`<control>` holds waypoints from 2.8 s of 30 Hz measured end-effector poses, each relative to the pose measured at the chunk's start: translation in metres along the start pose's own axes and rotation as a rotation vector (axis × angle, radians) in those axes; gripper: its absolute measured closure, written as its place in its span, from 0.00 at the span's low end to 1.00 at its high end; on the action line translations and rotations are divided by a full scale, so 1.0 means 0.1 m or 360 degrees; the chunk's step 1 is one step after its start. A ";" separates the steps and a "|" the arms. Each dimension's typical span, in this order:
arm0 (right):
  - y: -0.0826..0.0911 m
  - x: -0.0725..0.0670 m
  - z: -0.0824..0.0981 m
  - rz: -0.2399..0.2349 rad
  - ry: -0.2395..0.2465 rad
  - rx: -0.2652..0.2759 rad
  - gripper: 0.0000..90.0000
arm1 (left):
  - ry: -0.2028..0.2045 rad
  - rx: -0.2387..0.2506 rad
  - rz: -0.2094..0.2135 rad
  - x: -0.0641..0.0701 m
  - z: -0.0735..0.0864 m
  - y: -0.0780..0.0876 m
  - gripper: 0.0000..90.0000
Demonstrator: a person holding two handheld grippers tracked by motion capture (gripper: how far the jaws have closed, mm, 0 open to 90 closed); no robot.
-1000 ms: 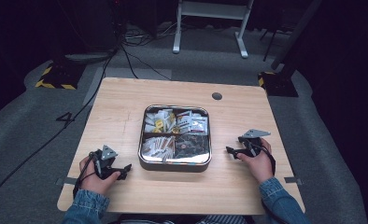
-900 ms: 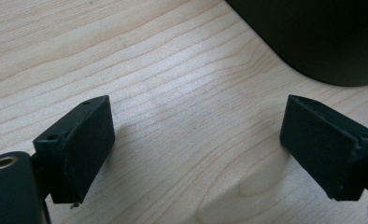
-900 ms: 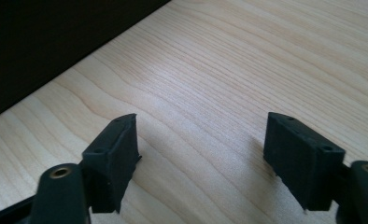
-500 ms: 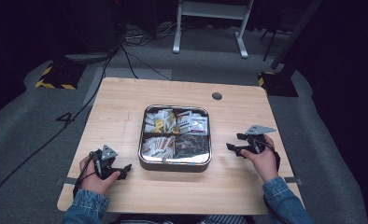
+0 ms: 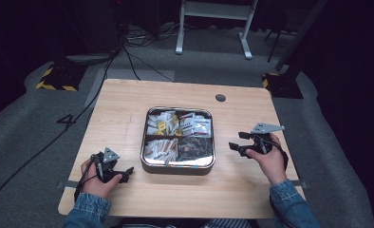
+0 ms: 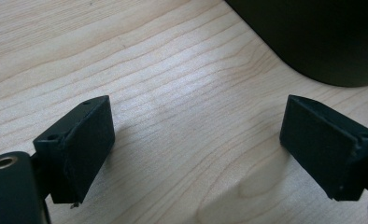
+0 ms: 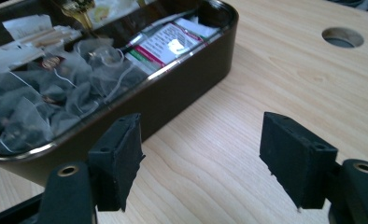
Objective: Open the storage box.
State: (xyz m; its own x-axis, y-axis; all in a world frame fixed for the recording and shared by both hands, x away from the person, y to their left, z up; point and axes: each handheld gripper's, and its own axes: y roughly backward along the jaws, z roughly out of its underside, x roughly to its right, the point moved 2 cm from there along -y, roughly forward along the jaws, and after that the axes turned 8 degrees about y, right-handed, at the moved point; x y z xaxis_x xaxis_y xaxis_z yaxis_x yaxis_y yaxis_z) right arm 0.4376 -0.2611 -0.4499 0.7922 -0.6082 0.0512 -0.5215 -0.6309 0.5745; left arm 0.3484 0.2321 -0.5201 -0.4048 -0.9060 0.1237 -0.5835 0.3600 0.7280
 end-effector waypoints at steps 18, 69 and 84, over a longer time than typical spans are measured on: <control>-0.16 -0.29 -0.47 -0.0174 0.0101 0.0095 0.33 | -0.0001 -0.0001 0.0001 0.00 0.00 0.00 0.12; -1.42 -0.76 -1.00 -0.0373 0.0314 -0.0162 0.49 | -0.0004 -0.0005 0.0008 0.00 -0.01 -0.01 0.12; -1.50 -0.82 -1.03 -0.0320 0.0357 -0.0133 0.65 | -0.0004 -0.0005 0.0008 0.00 -0.01 -0.01 0.12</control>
State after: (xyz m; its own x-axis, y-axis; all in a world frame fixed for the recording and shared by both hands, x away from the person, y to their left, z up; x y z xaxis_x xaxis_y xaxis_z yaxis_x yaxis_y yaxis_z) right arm 0.4834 -0.0664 -0.4559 0.9319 -0.3477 0.1035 -0.3267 -0.6802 0.6562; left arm 0.3494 0.2314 -0.5201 -0.4092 -0.9037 0.1257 -0.5791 0.3638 0.7296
